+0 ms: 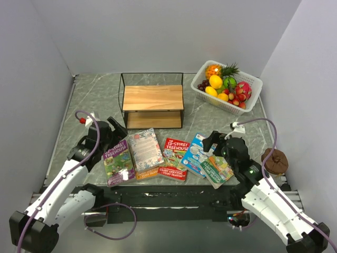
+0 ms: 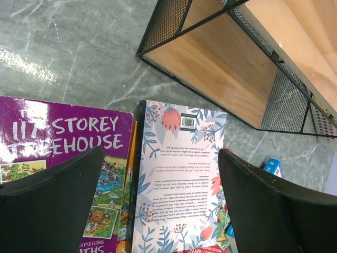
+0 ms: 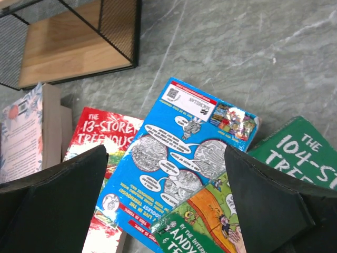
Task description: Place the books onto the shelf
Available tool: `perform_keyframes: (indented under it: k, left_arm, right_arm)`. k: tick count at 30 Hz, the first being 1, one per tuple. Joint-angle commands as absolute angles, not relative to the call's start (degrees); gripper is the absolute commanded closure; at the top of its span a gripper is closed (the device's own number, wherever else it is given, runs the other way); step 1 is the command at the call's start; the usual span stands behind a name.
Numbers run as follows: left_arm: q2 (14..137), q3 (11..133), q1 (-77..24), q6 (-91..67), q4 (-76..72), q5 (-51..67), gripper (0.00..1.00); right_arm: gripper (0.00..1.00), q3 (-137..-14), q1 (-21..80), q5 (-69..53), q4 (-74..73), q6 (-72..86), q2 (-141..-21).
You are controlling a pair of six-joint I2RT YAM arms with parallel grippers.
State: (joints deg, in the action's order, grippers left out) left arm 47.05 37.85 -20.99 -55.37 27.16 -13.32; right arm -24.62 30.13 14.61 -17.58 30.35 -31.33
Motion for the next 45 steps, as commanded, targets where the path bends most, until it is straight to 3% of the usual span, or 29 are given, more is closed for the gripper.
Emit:
perform_keyframes:
  k: [1, 10, 14, 20, 26, 32, 45]
  left_arm:
    - [45.9, 38.1, -21.2, -55.3, 24.5, -11.5, 0.04]
    - [41.4, 35.6, -21.2, -53.4, 25.7, -10.6, 0.02]
    - [40.9, 34.3, -21.2, -53.6, 24.7, -6.8, 0.01]
    - [39.2, 31.5, -22.2, -53.7, 23.4, -2.8, 0.19]
    - [35.2, 27.3, -23.6, -56.3, 23.9, -2.6, 0.3]
    - [39.2, 26.0, -24.8, -57.5, 23.3, -2.4, 0.39]
    - [41.7, 21.4, -26.0, -58.7, 19.2, -0.5, 0.4]
  right_arm:
    - [0.01, -25.2, 30.2, 12.9, -14.7, 29.7, -31.9]
    - [0.01, -25.8, 30.3, -3.1, -4.9, 29.7, -36.8]
    - [0.0, -28.7, 34.3, -6.4, -1.9, 32.3, -45.3]
    - [0.0, -36.9, 43.8, -4.7, -0.3, 33.5, -61.8]
    - [0.0, -42.8, 47.2, -8.9, 4.1, 37.4, -75.9]
    - [0.0, -46.4, 47.6, -9.3, 7.0, 40.2, -85.7]
    - [0.01, -46.9, 47.5, -24.6, 20.1, 43.9, -99.0]
